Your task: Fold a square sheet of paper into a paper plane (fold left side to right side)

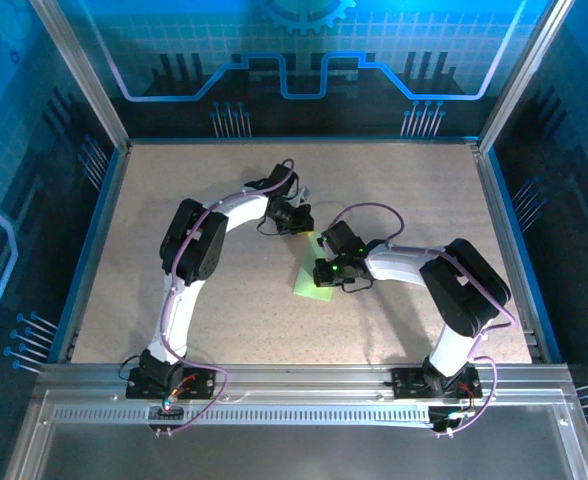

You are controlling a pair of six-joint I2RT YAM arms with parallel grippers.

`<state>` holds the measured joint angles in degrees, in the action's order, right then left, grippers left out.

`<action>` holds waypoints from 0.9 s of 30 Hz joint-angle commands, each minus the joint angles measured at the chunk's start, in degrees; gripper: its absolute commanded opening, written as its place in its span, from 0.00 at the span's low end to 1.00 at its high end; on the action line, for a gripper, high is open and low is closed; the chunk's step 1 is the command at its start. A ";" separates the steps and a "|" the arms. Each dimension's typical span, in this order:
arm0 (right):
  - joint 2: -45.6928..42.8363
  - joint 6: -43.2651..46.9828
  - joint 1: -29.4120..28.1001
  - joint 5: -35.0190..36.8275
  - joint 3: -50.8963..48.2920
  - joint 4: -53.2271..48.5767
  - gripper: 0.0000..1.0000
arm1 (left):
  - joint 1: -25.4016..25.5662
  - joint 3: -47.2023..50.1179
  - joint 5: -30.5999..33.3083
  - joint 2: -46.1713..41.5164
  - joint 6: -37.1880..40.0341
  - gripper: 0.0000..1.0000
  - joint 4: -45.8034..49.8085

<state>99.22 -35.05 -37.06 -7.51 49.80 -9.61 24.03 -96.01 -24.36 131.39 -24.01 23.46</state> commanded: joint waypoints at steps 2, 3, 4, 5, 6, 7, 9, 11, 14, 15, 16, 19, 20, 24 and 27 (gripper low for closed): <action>2.29 1.21 0.03 0.39 -4.40 -16.79 0.00 | -2.45 -2.27 6.61 1.92 0.14 0.00 -2.20; 2.09 1.21 0.04 0.27 -4.41 -16.68 0.00 | -2.48 -2.01 6.69 1.39 0.38 0.00 -2.21; 1.98 1.21 0.06 0.39 -4.32 -16.68 0.00 | -2.58 -1.58 6.78 0.71 0.67 0.00 -2.28; 1.83 1.21 0.14 0.34 -4.23 -16.63 0.00 | -2.63 -0.92 6.89 -0.14 0.93 0.00 -2.45; 1.61 1.46 0.14 0.14 -4.19 -16.43 0.00 | -2.72 0.17 7.00 -1.46 1.20 0.00 -2.93; 1.41 1.69 0.17 0.27 -4.09 -16.41 0.00 | -2.89 1.35 7.09 -2.90 1.40 0.00 -3.28; 1.16 2.47 0.41 0.29 -3.61 -16.57 0.00 | -3.36 4.32 7.14 -6.30 1.68 0.00 -4.11; 0.82 3.30 0.50 0.33 -3.28 -16.54 0.00 | -3.64 8.29 7.16 -10.24 1.92 0.00 -5.23; 0.80 4.58 0.75 0.20 -2.49 -16.41 0.00 | -3.73 16.21 6.73 -17.06 1.76 0.00 -7.22; 0.94 4.80 0.80 0.04 -2.29 -16.45 0.00 | -3.72 19.27 5.91 -19.42 1.15 0.00 -8.09; 1.09 4.86 0.85 0.09 -2.00 -16.49 0.00 | -3.65 22.24 5.08 -21.45 0.32 0.00 -9.15; 1.56 4.63 1.00 0.10 -1.61 -16.19 0.00 | -2.85 30.49 3.30 -27.11 -1.94 0.00 -12.14; 1.76 4.55 1.01 0.07 -1.47 -15.99 0.00 | -2.38 32.34 2.91 -28.56 -2.36 0.00 -12.57; 2.29 4.18 1.20 -0.45 -1.28 -15.29 0.00 | 0.45 36.18 1.10 -31.35 -3.45 0.00 -12.92; 2.70 4.19 1.20 -0.42 -0.96 -15.31 0.00 | 2.78 36.79 0.09 -31.06 -4.88 0.00 -13.79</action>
<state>98.28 -31.42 -36.56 -9.89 50.63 -16.38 24.99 -60.36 -21.47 101.27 -26.92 11.66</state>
